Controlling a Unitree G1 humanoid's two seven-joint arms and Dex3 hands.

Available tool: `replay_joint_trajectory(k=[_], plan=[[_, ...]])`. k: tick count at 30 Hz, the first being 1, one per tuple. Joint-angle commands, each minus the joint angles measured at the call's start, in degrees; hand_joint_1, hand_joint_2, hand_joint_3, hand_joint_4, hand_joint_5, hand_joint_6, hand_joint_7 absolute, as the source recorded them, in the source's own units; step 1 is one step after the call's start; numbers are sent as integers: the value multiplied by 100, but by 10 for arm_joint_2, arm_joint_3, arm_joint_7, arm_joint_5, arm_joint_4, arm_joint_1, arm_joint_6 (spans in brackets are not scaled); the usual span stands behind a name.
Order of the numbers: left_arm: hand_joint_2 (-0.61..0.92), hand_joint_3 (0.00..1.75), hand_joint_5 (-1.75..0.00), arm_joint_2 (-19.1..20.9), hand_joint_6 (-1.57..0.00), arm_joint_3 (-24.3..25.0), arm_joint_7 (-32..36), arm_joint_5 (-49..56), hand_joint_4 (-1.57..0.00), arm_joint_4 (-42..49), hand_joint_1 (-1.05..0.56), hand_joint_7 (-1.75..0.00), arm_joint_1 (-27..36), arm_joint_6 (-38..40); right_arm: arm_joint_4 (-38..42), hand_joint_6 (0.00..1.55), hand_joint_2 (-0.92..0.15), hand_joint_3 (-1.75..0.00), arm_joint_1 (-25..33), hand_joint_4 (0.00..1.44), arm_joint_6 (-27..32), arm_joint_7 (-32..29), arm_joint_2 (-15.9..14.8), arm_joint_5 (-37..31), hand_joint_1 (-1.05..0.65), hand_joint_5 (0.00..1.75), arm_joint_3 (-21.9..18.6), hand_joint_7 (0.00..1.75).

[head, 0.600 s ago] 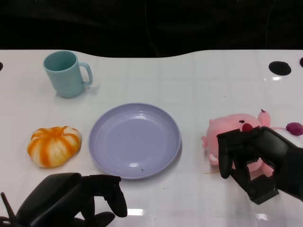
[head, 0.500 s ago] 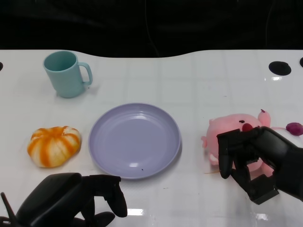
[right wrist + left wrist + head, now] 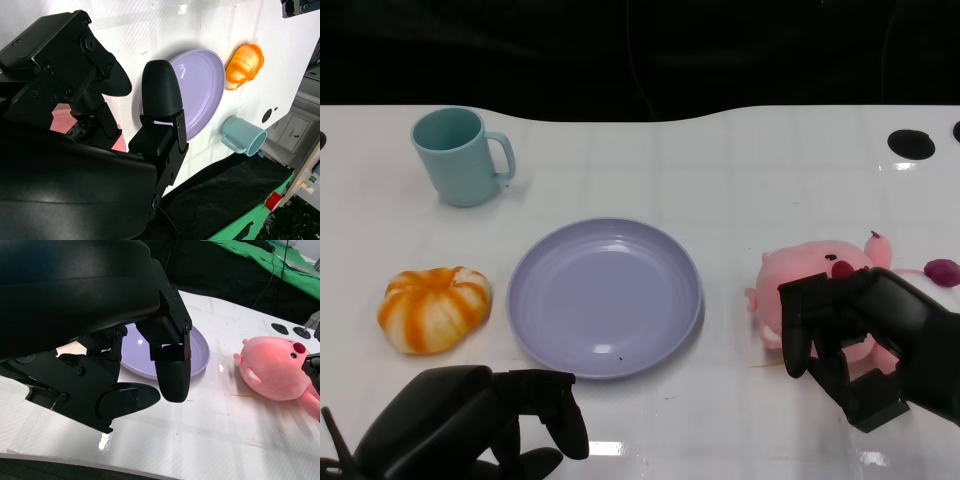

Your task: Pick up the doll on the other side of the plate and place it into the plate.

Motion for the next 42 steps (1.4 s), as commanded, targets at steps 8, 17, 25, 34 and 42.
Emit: replay_joint_trajectory(k=[8, 17, 25, 34, 42], plan=[[73, 68, -144, 10, -77, 4, -4, 0, -70, 0, -19, -104, 1, 2, 5, 81, -32, -142, -4, 86, -15, -5, -1, 12, 4, 164, -9, 140], [73, 68, -145, 13, -77, 4, 0, -2, -70, 7, -20, -105, -1, -4, -4, 72, -50, -86, -10, 65, -41, -19, -1, 10, -9, 104, -15, 64], [73, 66, -144, 14, -76, 2, 0, 2, -70, 7, -20, -105, -2, -3, -11, 37, -90, -4, -32, 9, -53, -23, -36, -55, -44, 73, -15, 8], [73, 66, -143, 11, -77, -3, 1, 5, -71, 9, -21, -104, -5, -1, -9, 14, -90, 0, -67, 0, -50, -13, -108, -144, -64, 28, -17, 0], [74, 65, -144, 10, -77, -8, -3, 5, -70, 5, -21, -105, -10, 8, -25, 11, -87, 0, -101, 0, 1, 47, -152, -185, -66, 12, -5, 1]])
